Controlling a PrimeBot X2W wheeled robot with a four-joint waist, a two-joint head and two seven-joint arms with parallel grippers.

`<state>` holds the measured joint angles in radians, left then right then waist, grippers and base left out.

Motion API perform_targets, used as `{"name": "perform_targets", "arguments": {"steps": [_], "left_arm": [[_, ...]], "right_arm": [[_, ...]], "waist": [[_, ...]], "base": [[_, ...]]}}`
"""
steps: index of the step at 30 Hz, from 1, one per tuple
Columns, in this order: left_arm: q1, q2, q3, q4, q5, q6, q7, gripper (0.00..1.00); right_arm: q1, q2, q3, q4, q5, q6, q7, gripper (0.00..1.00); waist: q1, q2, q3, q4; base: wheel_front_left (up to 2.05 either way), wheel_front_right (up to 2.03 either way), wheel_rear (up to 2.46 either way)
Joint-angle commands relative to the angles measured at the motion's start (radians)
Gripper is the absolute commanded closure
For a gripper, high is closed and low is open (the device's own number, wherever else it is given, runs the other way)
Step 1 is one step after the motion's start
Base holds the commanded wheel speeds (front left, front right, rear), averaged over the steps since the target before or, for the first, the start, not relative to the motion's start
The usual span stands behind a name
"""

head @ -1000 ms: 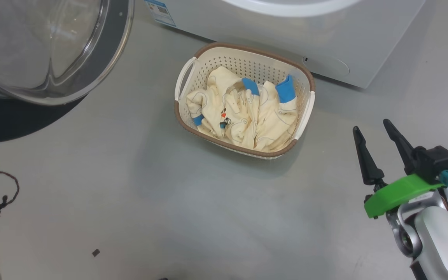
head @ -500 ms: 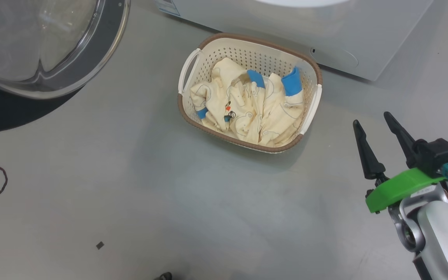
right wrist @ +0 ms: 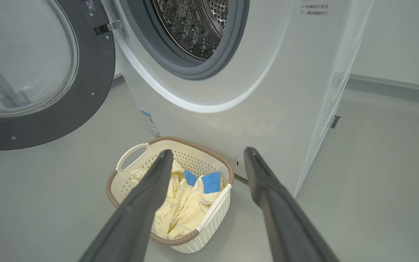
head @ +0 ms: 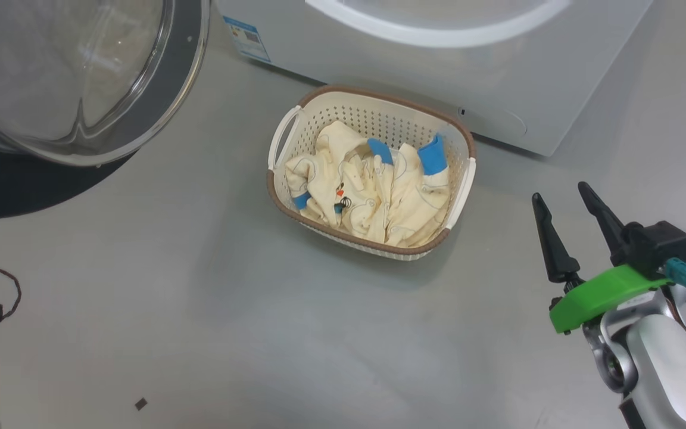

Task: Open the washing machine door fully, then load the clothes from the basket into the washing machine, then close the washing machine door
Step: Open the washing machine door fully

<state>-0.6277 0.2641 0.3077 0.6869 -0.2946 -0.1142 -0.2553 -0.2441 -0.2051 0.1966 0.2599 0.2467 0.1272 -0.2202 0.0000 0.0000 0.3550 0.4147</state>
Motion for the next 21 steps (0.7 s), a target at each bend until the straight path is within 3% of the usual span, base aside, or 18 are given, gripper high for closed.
{"name": "perform_targets", "arguments": {"steps": [1, 13, 21], "left_arm": [[0.017, 0.051, 0.022, -0.045, 0.01, -0.003, -0.006, 1.0], [0.164, -0.022, -0.13, -0.168, 0.042, -0.015, -0.006, 1.0], [0.284, -0.062, -0.254, -0.249, 0.025, -0.016, -0.004, 1.0]], "right_arm": [[-0.004, 0.01, 0.018, -0.018, 0.008, 0.003, -0.015, 0.0], [0.037, 0.077, -0.017, 0.045, 0.028, 0.003, -0.04, 0.0], [0.083, 0.116, -0.046, 0.024, 0.046, 0.003, -0.041, 0.0]], "waist": [[0.0, 0.0, -0.034, -0.016], [0.0, 0.0, -0.19, -0.093], [0.0, 0.0, -0.287, -0.163]], "base": [[0.0, 0.0, 0.0], [0.0, 0.0, 0.0], [0.0, 0.0, 0.0]]}}
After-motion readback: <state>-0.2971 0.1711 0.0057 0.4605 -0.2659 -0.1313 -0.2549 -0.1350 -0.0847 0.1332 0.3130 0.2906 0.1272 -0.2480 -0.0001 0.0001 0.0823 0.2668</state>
